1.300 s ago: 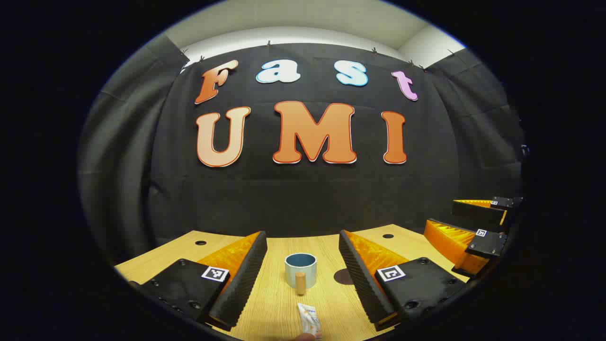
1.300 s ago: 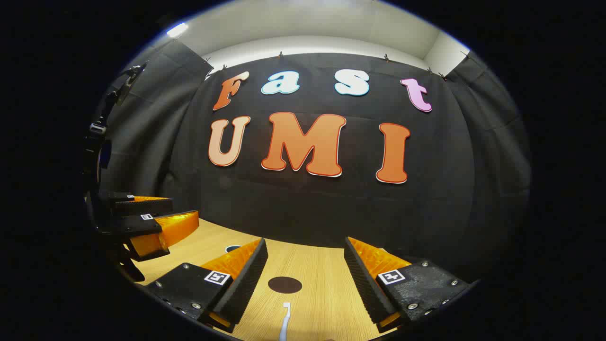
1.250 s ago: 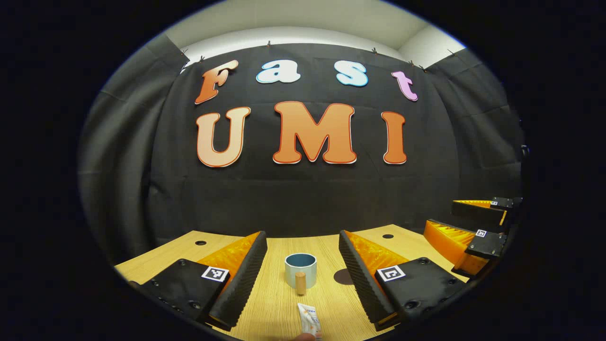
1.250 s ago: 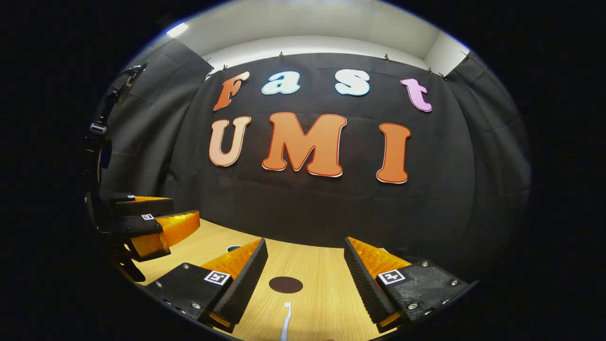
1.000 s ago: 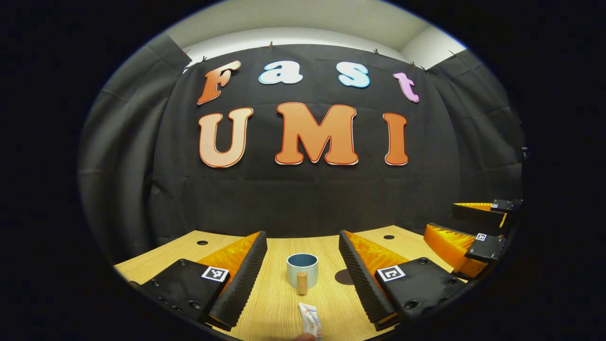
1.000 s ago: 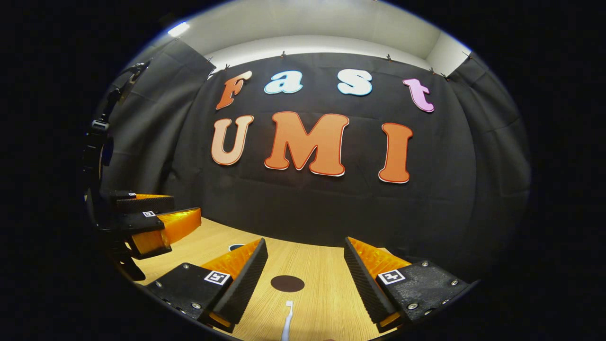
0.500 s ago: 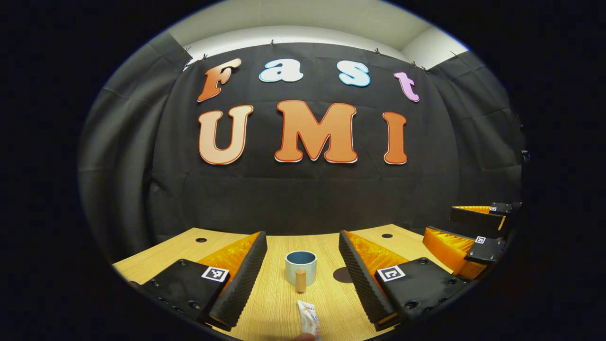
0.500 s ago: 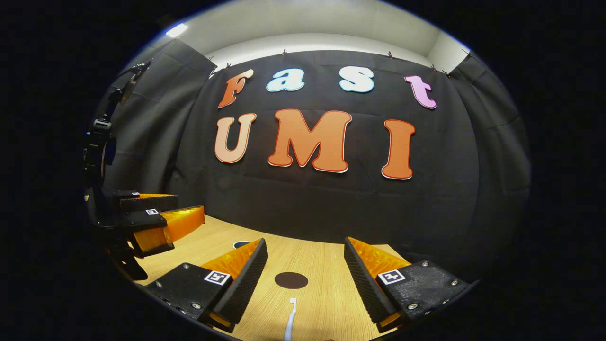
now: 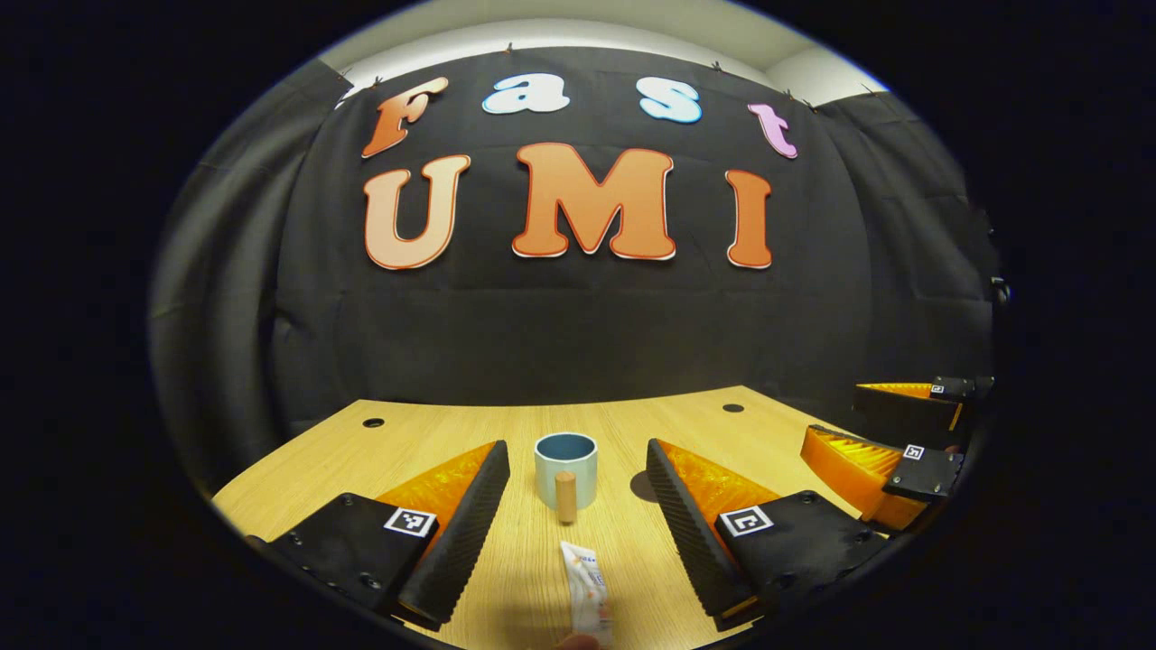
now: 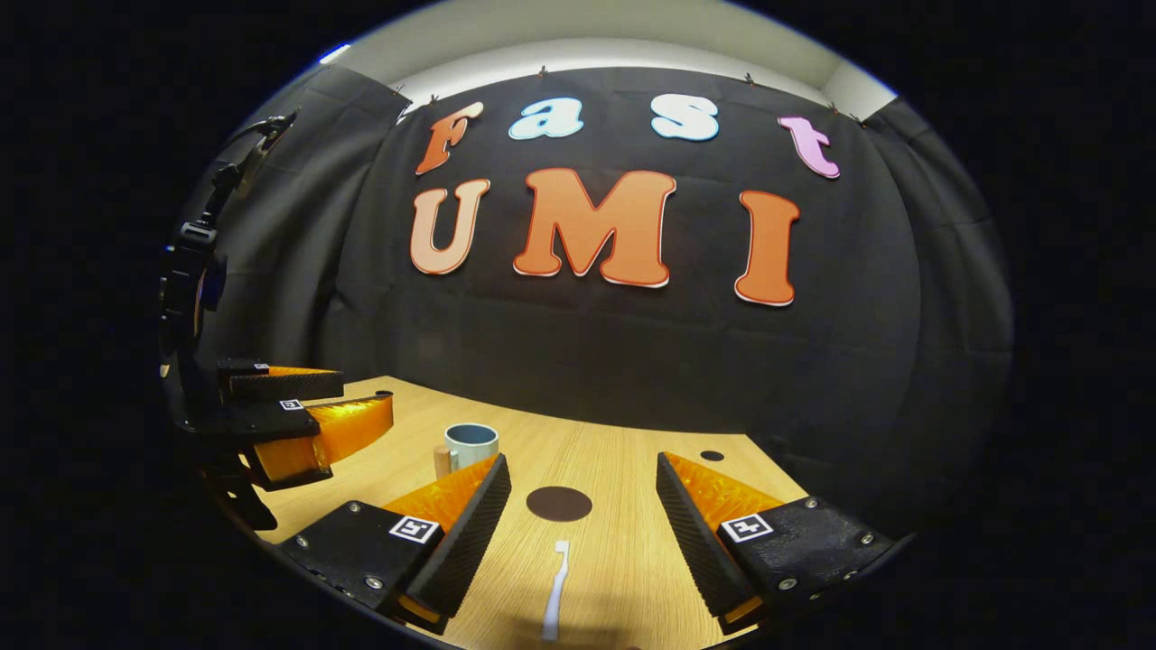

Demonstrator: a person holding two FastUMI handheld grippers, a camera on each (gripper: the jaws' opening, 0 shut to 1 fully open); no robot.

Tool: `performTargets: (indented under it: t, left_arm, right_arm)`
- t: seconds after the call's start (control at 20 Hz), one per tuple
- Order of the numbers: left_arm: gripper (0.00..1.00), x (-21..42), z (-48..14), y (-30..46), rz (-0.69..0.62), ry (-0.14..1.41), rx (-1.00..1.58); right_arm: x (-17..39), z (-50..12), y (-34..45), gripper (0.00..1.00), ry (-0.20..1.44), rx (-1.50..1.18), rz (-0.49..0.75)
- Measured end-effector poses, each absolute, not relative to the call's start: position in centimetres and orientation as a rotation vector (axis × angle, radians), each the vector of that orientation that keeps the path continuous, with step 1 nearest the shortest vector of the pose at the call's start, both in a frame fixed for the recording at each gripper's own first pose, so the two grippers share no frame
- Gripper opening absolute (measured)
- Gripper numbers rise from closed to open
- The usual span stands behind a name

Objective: Put the toothbrush and toothpaste on the desktop into the cup, then pick up the cup and place it on the coaster on the desktop.

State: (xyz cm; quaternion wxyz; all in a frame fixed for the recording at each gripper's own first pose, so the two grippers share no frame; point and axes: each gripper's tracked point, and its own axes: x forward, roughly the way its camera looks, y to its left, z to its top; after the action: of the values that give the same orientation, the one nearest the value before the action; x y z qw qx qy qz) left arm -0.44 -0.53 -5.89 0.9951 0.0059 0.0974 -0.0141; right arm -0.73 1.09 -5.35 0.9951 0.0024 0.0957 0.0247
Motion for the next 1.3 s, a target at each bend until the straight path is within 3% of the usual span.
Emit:
performTargets:
  t: [0.6, 1.3]
  left_arm:
    - [1.0, -0.5, -12.7, -0.2, -0.019, 0.412, 0.032]
    - [1.0, -1.8, -21.6, -0.4, -0.027, 0.716, 0.033]
  right_arm:
    - [-0.6, -11.2, 1.2, 0.96, 0.4, 0.063, 0.066]
    - [-1.8, -20.8, 3.0, 0.83, 0.762, 0.046, 0.136]
